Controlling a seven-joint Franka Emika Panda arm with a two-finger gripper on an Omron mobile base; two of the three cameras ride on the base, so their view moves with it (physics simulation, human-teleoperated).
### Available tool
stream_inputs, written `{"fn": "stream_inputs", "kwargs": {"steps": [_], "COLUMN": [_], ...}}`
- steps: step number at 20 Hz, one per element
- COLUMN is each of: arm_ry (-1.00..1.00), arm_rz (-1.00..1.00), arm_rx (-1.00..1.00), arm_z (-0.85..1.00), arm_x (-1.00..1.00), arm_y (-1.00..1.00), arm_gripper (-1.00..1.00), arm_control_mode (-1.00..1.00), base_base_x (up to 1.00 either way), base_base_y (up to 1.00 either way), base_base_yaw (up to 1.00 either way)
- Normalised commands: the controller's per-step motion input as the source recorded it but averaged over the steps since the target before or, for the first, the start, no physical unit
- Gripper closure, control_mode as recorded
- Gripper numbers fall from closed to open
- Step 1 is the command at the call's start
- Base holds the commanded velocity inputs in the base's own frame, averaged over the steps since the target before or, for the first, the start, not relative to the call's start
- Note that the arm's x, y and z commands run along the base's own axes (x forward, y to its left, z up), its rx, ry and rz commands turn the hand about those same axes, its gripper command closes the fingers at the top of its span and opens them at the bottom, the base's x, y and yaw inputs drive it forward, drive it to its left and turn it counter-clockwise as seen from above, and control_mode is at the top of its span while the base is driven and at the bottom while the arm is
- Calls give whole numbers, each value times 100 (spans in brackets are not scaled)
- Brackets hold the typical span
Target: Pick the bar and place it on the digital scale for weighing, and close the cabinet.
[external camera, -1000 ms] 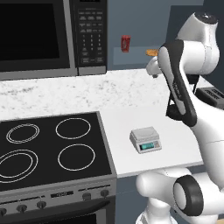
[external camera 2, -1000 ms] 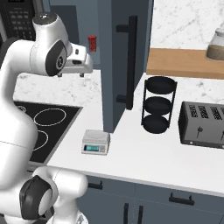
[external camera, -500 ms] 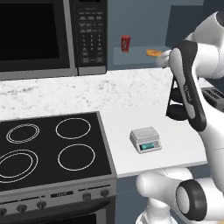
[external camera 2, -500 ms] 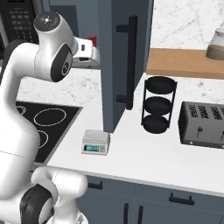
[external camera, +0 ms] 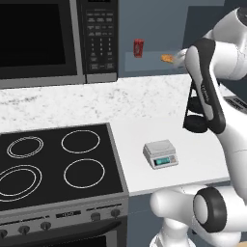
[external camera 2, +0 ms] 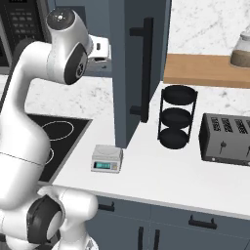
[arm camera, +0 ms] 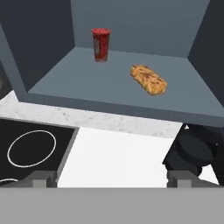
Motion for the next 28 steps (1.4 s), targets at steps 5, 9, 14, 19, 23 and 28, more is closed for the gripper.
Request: {"fn": "stream_inputs", "kwargs": {"steps": [5, 9, 14, 19, 23, 28], "arm_ry": [-5, 0, 1, 1, 0, 0], "arm_rz": [6, 4, 4, 4, 6, 4], "arm_rx": [0, 0, 0, 0, 0, 0], "arm_z": [-3, 0, -3, -3, -15, -18], "arm_x": [42, 51, 50, 46, 51, 44], "arm_y": [-16, -13, -16, -17, -11, -6], "arm_gripper": [-100, -100, -100, -100, -100, -100], "arm_control_mode": [-100, -100, -100, -100, -100, -100], "base_base_x": [0, 0, 0, 0, 0, 0], "base_base_y": [0, 0, 0, 0, 0, 0], "base_base_yaw": [0, 0, 0, 0, 0, 0]}}
